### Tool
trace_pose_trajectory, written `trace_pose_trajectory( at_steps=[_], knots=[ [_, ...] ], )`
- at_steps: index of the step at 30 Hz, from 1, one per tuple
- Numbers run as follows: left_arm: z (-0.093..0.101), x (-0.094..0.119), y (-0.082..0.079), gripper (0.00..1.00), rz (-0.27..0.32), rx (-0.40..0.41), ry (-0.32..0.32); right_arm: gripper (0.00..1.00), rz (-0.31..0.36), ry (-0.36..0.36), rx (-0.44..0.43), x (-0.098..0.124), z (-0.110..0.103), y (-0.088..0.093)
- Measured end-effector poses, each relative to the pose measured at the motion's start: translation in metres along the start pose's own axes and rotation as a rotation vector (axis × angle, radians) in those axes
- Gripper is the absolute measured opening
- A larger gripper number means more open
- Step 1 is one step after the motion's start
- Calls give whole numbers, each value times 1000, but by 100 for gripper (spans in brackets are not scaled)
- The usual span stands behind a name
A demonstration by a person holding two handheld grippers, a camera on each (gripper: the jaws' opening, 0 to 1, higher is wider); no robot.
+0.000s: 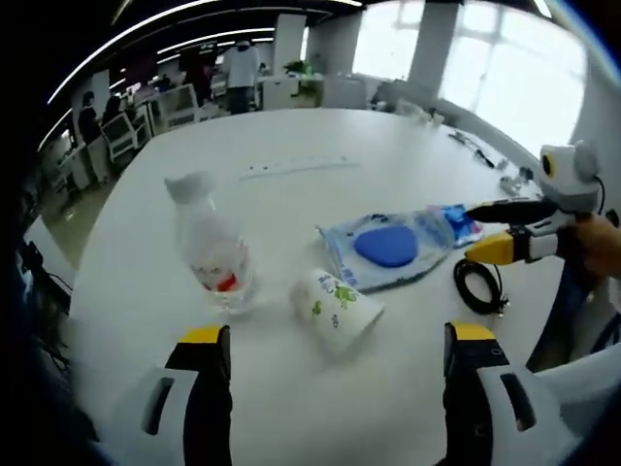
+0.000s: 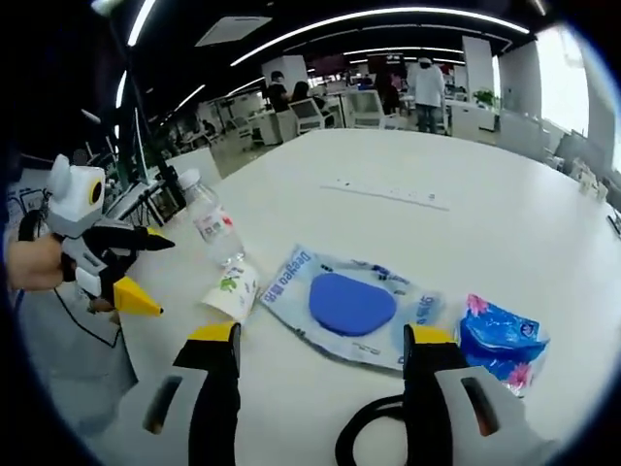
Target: Arrange the tabletop items into an orderly group along one side of the table until the central work area is clear of visible clutter.
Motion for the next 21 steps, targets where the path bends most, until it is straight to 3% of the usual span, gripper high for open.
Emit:
trace_pose_trajectory(
  at_steps=[11, 15, 18, 21],
  knots=[
    [-23, 27, 25, 88, 4, 75, -62, 61, -50, -99, 72, -35, -25, -7],
    [-28, 35, 35, 87, 2, 115, -84, 60, -64, -122, 107, -36, -36, -6],
    [-32, 37, 39, 87, 1, 134, -97, 58, -77, -113, 265, -46, -39, -7],
    [-35, 42, 43, 87, 20, 118, -114, 58, -82, -140, 286, -53, -46, -4]
  ],
)
Point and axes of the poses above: the point that each gripper's makers call its tool centre point, and the gripper's own axes: x roughly backward along the fingers, z roughly to its right, y roughly out of its underside, the point moved 7 cm from there along x, roughly backward along the fingers, and after that the axes turned 6 degrees about -y, right-handed, at the moved point
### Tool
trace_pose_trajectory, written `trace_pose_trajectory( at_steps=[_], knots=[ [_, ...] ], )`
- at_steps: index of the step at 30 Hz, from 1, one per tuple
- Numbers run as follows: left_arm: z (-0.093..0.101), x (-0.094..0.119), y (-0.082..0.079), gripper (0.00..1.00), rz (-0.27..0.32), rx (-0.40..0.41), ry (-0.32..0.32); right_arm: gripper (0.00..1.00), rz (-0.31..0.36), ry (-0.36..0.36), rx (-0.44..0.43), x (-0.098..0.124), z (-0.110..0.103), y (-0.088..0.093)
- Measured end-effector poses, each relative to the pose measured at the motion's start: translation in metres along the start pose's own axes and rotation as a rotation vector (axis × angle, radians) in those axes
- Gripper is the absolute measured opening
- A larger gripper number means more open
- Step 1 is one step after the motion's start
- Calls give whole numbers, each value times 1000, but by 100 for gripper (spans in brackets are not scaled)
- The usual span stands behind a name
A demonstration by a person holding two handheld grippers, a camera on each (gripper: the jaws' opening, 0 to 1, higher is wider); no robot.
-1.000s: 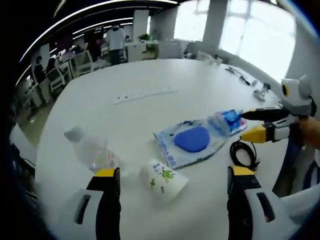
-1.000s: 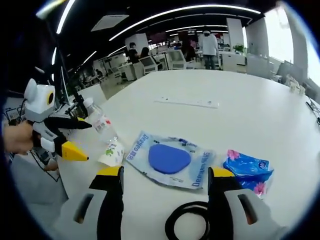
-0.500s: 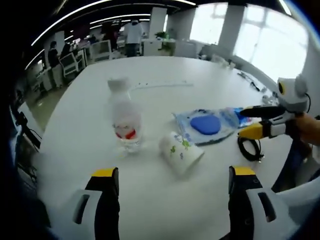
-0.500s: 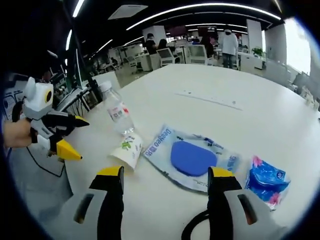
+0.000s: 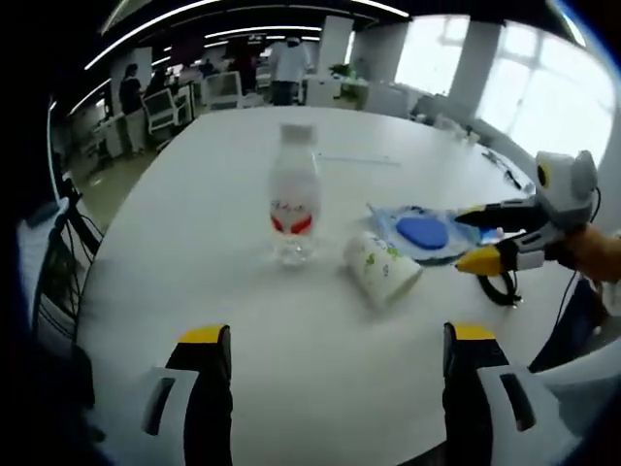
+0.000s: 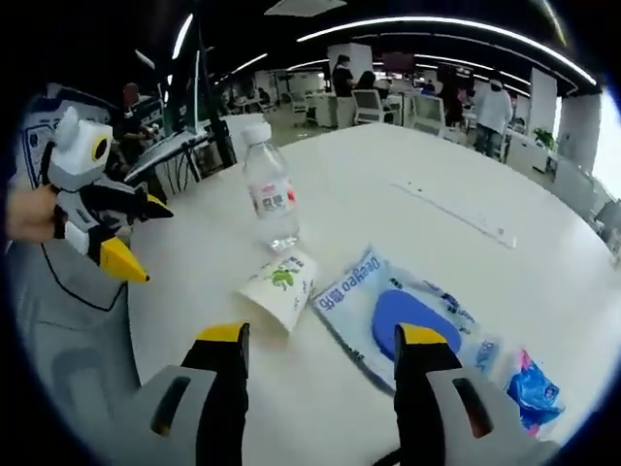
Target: Arrange the tabletop items into an orderly group along one side of the table until the central work area is clear of visible clutter.
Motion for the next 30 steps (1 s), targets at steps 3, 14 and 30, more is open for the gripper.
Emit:
trace_pose_trajectory(
  at_steps=[3, 14, 30],
  knots=[
    [-5, 1, 3, 87, 3, 26, -1, 56, -4, -1, 34, -6, -5, 1],
    [-11, 7, 23, 87, 13, 81, -17, 27, -98, 2, 424, -40, -24, 3],
    [-24, 3, 37, 87, 2, 100, -14, 0, -70, 94, 637, -45, -34, -7]
  ],
)
Point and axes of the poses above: the point that each gripper's makers call its tool centre point, and the gripper's own axes: x roughly backward along the fingers, z roughly to its right, y roughly out of its underside, the point moved 7 cm from there along x, roughly backward along the fingers, and after that the axes turned 6 degrees about -y, right-handed, at the moved point
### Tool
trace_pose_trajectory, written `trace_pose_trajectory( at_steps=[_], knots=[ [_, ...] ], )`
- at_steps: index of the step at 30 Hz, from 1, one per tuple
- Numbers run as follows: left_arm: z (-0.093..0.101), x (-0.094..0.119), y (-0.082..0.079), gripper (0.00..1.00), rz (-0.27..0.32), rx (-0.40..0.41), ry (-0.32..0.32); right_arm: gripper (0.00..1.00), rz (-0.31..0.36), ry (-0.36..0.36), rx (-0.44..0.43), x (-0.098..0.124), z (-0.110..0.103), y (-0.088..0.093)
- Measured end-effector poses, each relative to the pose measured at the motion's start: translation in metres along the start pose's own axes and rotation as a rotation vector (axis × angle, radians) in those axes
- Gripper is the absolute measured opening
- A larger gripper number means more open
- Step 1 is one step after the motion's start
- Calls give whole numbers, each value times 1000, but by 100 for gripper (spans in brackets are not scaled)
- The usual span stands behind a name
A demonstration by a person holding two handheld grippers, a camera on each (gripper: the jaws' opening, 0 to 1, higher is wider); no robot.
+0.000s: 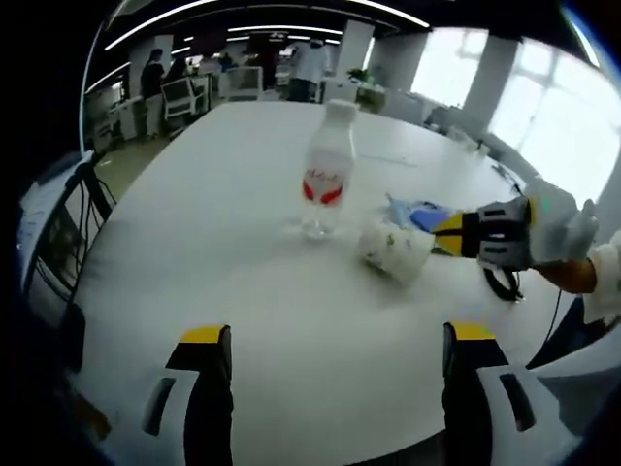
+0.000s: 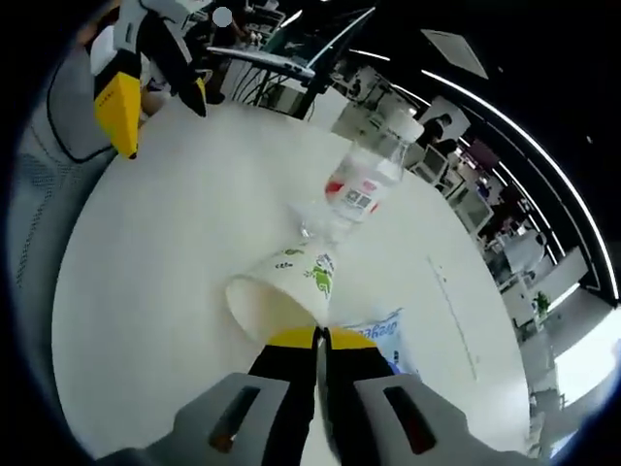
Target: Arrange the tabletop items into an orderly group along one side of the table until the central work area is clear of visible clutter.
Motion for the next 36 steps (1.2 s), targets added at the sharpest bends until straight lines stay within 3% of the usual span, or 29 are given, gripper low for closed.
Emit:
trace_pose_trajectory(
  at_steps=[1, 6, 8, 13, 15, 18, 20, 22, 25, 30, 36],
  knots=[
    [-1, -1, 1, 87, -1, -1, 1, 0, 6, -16, -60, 2, -1, -1],
    [-1, -2, 2, 87, -3, 1, 8, 0, 4, -18, -87, 6, 8, -2],
    [-1, -3, 2, 87, 0, 4, 12, 0, 13, -22, -201, 9, 11, -2],
    [4, -7, 1, 86, 0, -12, 34, 0, 16, -55, -289, 15, 20, -8],
    [6, -7, 1, 86, -1, -13, 41, 0, 18, -96, -367, 15, 22, -11],
    [7, -10, 0, 85, -1, -15, 53, 0, -31, -183, -507, 17, 24, -11],
    [7, -12, 0, 85, 2, -12, 58, 0, -22, -152, -495, 16, 31, -14],
    [9, -14, 1, 85, 2, -16, 65, 0, -22, -164, -558, 20, 30, -18],
    [11, -16, -2, 85, 0, -117, 69, 0, -35, -187, -607, 16, 36, -19],
    [22, -21, -13, 84, 23, -176, 88, 0, -66, -269, -719, 25, 27, -26],
    [33, -34, -23, 86, 89, -327, 102, 0, -89, -329, -756, 33, 26, -27]
  ],
)
Point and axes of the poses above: the point that each gripper's makers call its tool centre point, and the gripper's own axes: x roughly backward along the fingers, z roughly to its right, y roughly out of its underside, the point moved 7 cm from there along x, roughly backward along the fingers, and after that the axes turned 6 degrees about -y, right-handed, at the moved point
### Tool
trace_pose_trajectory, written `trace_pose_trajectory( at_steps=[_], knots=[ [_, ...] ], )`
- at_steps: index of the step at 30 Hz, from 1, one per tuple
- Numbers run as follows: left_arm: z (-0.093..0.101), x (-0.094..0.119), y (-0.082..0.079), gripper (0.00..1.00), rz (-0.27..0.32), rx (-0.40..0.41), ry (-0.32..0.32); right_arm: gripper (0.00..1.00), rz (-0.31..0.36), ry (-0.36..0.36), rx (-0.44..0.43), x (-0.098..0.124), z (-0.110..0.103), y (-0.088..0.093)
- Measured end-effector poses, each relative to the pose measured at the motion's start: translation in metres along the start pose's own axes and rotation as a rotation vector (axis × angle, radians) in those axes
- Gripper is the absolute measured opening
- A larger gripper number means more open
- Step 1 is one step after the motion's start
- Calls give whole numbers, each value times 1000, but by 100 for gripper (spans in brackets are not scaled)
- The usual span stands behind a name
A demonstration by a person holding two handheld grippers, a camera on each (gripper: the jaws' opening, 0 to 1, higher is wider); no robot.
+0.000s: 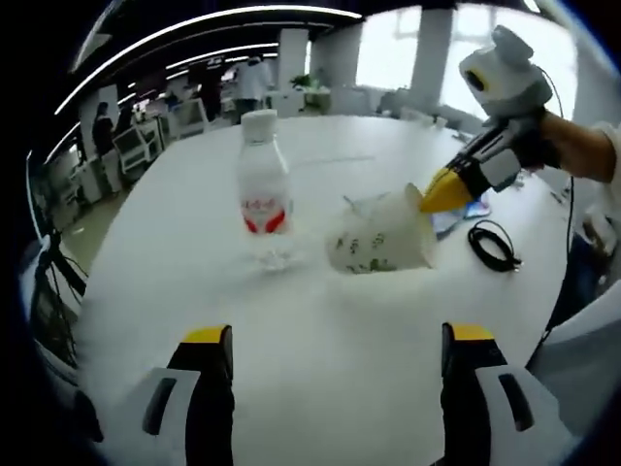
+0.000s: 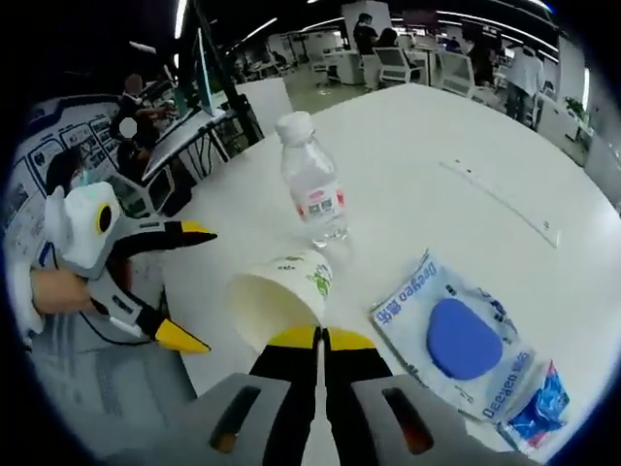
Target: Arrange the tabletop items into an orderly group along one side of the table until the central work area is clear of visible clutter.
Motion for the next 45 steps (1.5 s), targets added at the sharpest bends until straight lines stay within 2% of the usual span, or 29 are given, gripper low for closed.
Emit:
trace_pose_trajectory(
  at_steps=[6, 10, 12, 17, 20, 21, 22, 23, 25, 29, 33, 35, 37, 40, 45],
  knots=[
    [15, -12, -7, 87, 45, -158, 32, 0, -30, -34, -53, 9, 0, 6],
    [22, -18, -16, 81, 110, -259, 81, 0, -51, -59, -88, 13, 2, 10],
    [24, -23, -20, 79, 124, -308, 95, 0, -67, -68, -103, 16, -1, 16],
    [44, -26, -29, 73, 164, -371, 147, 0, -65, -91, -144, 19, -4, 17],
    [48, -31, -31, 59, 176, -395, 172, 0, -63, -99, -152, 20, -5, 15],
    [51, -31, -32, 50, 170, -394, 191, 0, -54, -104, -160, 22, -6, 14],
    [51, -32, -32, 44, 168, -399, 199, 0, -43, -105, -164, 23, -7, 13],
    [52, -34, -31, 43, 160, -402, 196, 0, -35, -99, -163, 23, -5, 11],
    [54, -34, -30, 39, 146, -382, 205, 0, -20, -86, -152, 24, -3, 9],
    [50, -38, -31, 34, 128, -287, 218, 0, 50, -64, -133, 28, -1, 3],
    [52, -40, -34, 32, 123, -138, 239, 0, 117, -40, -114, 30, 2, -2],
    [53, -40, -36, 32, 122, -120, 242, 0, 158, -33, -105, 29, 3, -5],
    [49, -42, -37, 31, 116, -65, 250, 0, 193, -17, -69, 27, 3, -8],
    [46, -45, -38, 31, 130, -21, 238, 0, 225, -8, -47, 24, 4, -11],
    [41, -50, -40, 31, 136, 32, 210, 14, 245, -10, -5, 15, 0, -10]
  ],
)
Point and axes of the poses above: the point that each gripper's makers call its tool centre point, and the gripper's own axes: x roughly backward along the fingers, z roughly to its right, y roughly out of its underside, the point moved 7 cm from there along x, roughly backward along the fingers, and after that the axes turned 6 degrees about -y, right-handed, at the moved point
